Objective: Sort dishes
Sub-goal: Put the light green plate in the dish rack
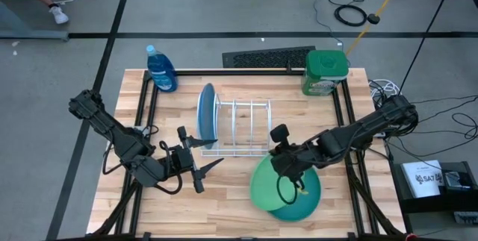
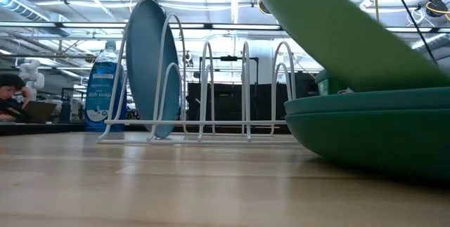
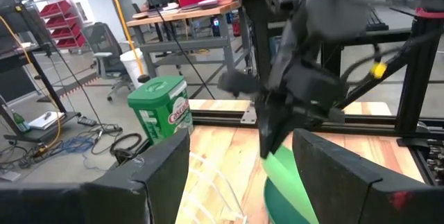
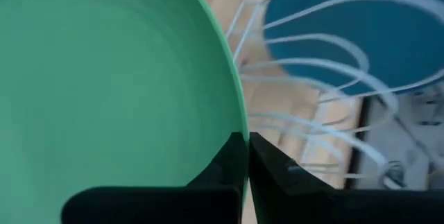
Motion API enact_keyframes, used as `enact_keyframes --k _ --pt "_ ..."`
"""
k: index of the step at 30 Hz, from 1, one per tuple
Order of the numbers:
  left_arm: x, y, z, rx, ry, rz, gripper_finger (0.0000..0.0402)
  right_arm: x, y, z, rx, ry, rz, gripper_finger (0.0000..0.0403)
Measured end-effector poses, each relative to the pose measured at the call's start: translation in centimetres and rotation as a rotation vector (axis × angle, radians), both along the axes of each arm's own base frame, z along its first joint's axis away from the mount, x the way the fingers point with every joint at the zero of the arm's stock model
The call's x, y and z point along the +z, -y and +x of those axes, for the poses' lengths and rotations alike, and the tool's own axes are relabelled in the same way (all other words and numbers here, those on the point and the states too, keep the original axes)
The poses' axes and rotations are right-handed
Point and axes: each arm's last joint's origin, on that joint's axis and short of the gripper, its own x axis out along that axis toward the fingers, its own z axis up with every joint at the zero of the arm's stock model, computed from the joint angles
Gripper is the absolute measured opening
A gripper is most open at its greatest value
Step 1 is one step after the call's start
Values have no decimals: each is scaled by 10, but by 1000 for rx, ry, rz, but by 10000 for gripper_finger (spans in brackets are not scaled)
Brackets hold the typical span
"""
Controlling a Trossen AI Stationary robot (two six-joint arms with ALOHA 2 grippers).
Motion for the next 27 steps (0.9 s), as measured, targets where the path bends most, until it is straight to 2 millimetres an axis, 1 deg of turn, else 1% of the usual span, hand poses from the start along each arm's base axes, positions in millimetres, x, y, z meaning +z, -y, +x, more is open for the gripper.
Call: enact_keyframes --k 11,14,18,22,25,27 --pt "0 0 0 1 4 -13 253 51 -6 3 34 186 -172 0" --pt "0 0 0 1 2 -12 253 66 -8 9 55 285 -252 0" --pt "0 1 0 -17 3 -17 253 88 -10 19 58 459 -392 0" --pt "6 2 0 -64 39 -24 253 111 -5 28 86 590 -533 0" --pt "10 6 -1 -109 66 -27 253 120 2 31 99 611 -645 0" --pt "12 10 -2 -144 77 -11 253 122 9 34 111 617 -674 0"
